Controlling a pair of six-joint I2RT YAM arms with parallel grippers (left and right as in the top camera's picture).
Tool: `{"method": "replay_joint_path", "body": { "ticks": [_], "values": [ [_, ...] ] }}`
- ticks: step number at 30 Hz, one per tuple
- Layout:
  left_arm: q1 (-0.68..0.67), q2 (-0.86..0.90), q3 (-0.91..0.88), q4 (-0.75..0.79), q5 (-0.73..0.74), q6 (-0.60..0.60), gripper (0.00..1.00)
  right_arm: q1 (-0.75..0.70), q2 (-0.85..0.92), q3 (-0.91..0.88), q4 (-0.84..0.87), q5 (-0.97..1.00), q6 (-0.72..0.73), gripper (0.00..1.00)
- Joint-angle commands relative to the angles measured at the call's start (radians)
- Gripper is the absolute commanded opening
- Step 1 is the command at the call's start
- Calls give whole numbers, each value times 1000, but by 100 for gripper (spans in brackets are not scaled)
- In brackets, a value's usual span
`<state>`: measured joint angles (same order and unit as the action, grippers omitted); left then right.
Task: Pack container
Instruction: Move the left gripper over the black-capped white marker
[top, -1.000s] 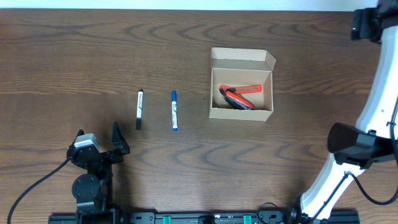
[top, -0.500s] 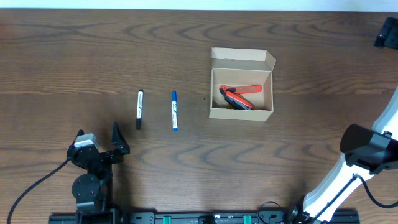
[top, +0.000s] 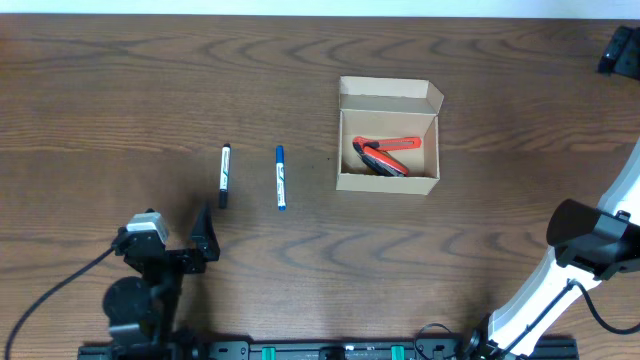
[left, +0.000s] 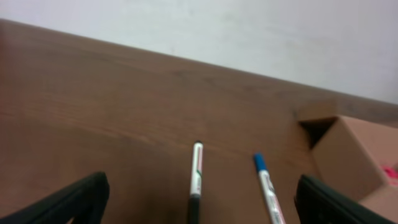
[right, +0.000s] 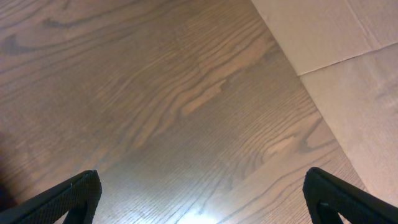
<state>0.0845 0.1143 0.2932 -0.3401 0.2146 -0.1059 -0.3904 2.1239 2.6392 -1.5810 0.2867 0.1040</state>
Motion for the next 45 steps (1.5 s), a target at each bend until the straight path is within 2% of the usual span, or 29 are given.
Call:
{"method": "replay_joint_path", "body": {
  "ticks": [1, 4, 7, 11, 14, 16, 20, 24, 33, 38, 43, 45],
  "values": [
    [6, 155, 218, -71, 45, 154, 95, -2, -27, -4, -2, 0, 19, 99],
    [6, 356, 425, -166, 49, 225, 95, -2, -27, -4, -2, 0, 19, 99],
    [7, 544, 633, -240, 97, 233, 95, -2, -27, -4, -2, 0, 19, 99],
    [7, 701, 801, -203, 160, 227, 95, -2, -27, -4, -2, 0, 19, 99],
    [6, 798, 887, -184, 227, 293, 95, -2, -27, -4, -2, 0, 19, 99],
    [4, 887, 950, -248, 203, 291, 95, -2, -27, -4, -2, 0, 19, 99],
    [-43, 1094, 1061, -422, -1, 249, 95, -1, -27, -4, -2, 0, 19, 99],
    [-108, 1266, 1106, -479, -106, 232, 95, -1, -27, -4, -2, 0, 19, 99],
    [-218, 1509, 1108, -465, -131, 220, 95, -1, -27, -4, -2, 0, 19, 99],
    [-222, 1561, 1108, -472, -369, 31, 95, -1, -27, -4, -2, 0, 19, 99],
    [-216, 1581, 1107, -449, -433, -87, 95, -1, -27, -4, -2, 0, 19, 99],
    [-216, 1583, 1107, -430, -412, -95, 95, -1, -27, -4, -2, 0, 19, 99]
  ]
}}
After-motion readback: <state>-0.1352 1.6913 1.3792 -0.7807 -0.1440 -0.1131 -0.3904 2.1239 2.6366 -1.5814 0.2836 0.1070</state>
